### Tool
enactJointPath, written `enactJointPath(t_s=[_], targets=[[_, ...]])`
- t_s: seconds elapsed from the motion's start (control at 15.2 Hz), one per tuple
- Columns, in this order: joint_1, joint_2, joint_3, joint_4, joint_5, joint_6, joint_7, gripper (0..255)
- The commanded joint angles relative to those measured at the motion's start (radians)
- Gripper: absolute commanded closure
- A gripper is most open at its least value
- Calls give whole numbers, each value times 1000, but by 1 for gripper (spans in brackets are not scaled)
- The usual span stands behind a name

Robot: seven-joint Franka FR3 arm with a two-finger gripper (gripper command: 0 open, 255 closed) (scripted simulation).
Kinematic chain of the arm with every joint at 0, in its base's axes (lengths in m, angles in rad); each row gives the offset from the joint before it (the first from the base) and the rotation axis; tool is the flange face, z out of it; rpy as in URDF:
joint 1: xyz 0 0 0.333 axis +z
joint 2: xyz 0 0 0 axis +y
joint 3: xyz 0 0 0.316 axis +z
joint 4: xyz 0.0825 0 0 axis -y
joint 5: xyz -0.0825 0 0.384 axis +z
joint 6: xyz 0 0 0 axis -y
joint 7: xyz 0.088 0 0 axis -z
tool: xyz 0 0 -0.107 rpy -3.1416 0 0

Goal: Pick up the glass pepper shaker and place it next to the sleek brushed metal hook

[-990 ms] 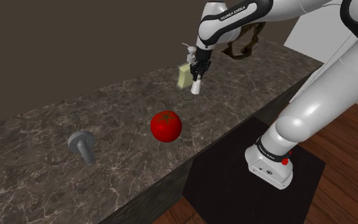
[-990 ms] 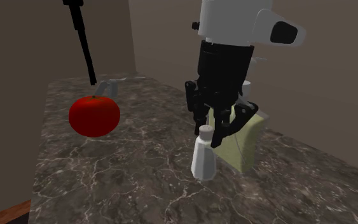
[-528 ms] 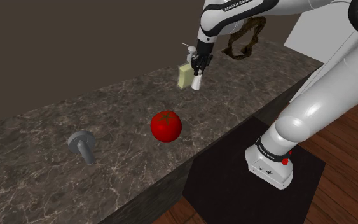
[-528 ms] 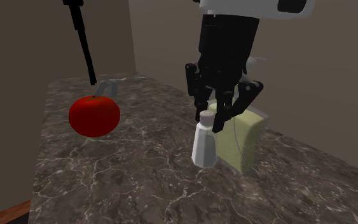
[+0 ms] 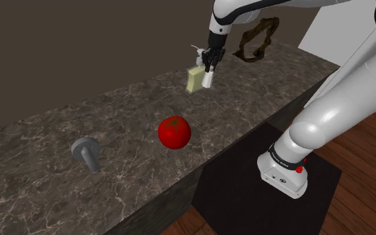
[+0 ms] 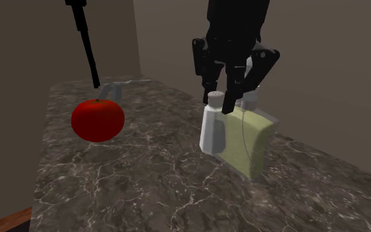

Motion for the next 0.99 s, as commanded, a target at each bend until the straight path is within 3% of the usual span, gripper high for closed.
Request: enactJointPath(t_s=[0.0,0.92], targets=[[-1,-9,-1,19,-2,-29,2,255],[-2,-42,-2,176,-8,-217,19,255]])
